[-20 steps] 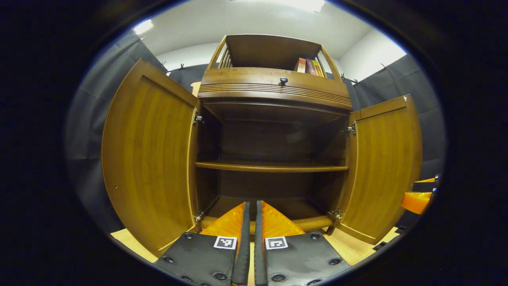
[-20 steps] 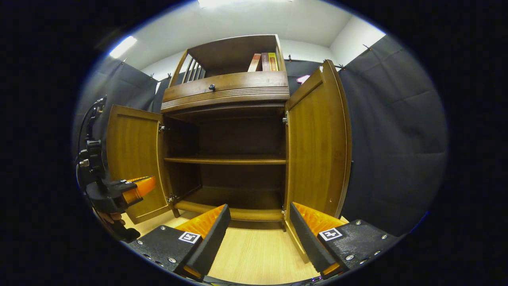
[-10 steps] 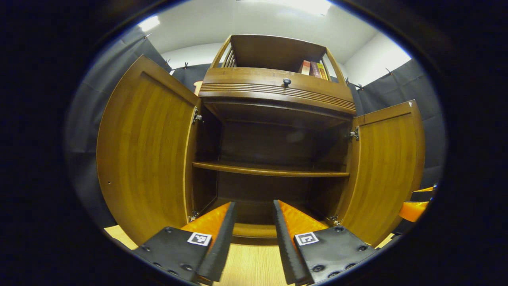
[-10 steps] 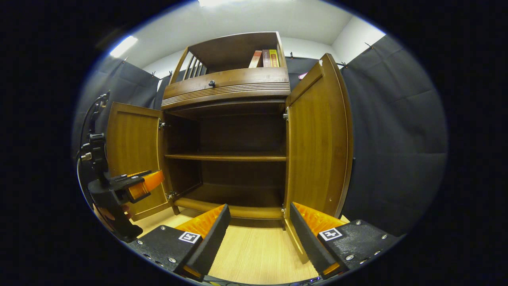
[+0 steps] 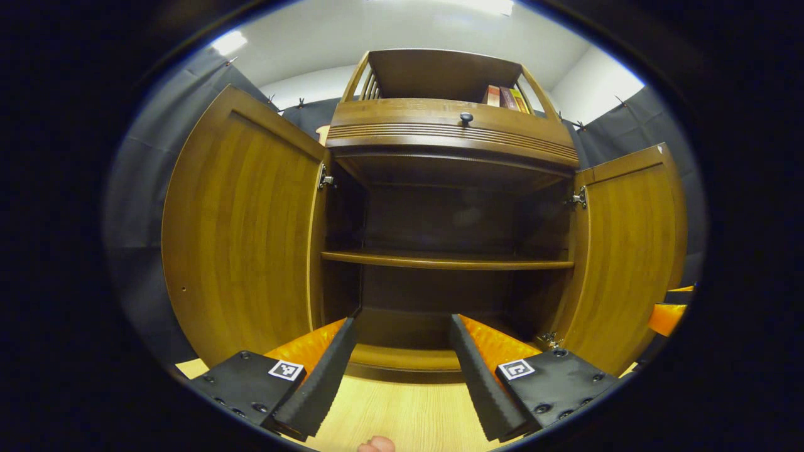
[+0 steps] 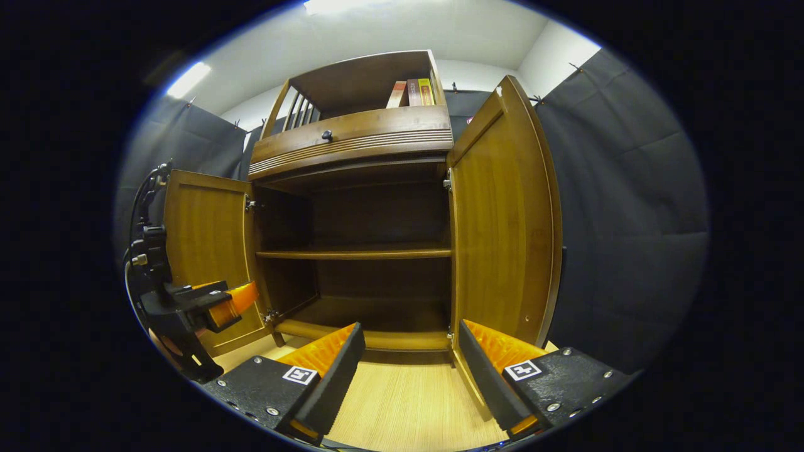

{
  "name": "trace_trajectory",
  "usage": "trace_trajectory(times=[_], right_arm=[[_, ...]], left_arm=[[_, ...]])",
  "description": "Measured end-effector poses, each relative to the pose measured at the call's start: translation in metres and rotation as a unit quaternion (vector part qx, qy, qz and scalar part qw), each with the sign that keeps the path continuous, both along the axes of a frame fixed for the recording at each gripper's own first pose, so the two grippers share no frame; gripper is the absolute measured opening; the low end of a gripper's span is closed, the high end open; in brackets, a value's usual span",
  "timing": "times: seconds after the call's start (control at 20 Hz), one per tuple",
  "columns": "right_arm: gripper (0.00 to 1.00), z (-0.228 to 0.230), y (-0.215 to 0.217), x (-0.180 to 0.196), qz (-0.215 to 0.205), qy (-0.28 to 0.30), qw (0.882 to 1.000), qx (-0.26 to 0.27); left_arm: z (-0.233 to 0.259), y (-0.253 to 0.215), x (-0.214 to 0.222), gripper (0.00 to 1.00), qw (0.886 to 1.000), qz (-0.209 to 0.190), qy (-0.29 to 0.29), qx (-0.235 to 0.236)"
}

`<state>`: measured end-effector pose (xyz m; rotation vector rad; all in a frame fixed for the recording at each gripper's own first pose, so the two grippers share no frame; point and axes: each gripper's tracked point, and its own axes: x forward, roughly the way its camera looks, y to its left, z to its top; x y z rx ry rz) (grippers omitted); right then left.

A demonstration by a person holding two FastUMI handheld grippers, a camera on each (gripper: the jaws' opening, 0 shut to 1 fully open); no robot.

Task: Open the right door of the double-door shoe cabinet with the right hand, and open the left door with the left hand.

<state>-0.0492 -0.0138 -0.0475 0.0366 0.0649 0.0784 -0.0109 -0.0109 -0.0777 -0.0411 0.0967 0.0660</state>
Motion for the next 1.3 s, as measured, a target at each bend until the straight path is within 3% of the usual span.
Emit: trace_trajectory(times=[0.1, 0.15, 0.6, 0.95, 1.25, 1.3], right_arm=[[1.0, -0.001, 0.0, 0.0, 0.001, 0.0, 1.0, -0.002], [0.93, -0.001, 0.0, 0.0, 0.001, -0.001, 1.0, -0.003], [0.93, 0.003, 0.004, 0.008, 0.005, -0.011, 1.0, -0.002], [0.93, 0.003, 0.006, 0.013, 0.008, -0.019, 1.0, -0.01], [0.93, -0.001, 0.008, 0.016, 0.01, -0.014, 1.0, -0.005], [1.0, -0.002, 0.009, 0.017, 0.011, -0.013, 1.0, -0.005]], left_arm=[[0.004, 0.001, 0.0, 0.96, 1.0, 0.005, -0.006, 0.0], [0.007, 0.002, 0.0, 0.95, 1.0, 0.006, -0.011, 0.003], [0.039, 0.007, 0.002, 0.95, 0.997, -0.007, -0.061, 0.045], [0.037, 0.003, 0.005, 0.95, 0.997, -0.017, -0.066, 0.026], [0.04, 0.006, 0.006, 0.95, 0.997, -0.014, -0.071, 0.036], [0.039, 0.006, 0.007, 0.95, 0.997, -0.015, -0.07, 0.036]])
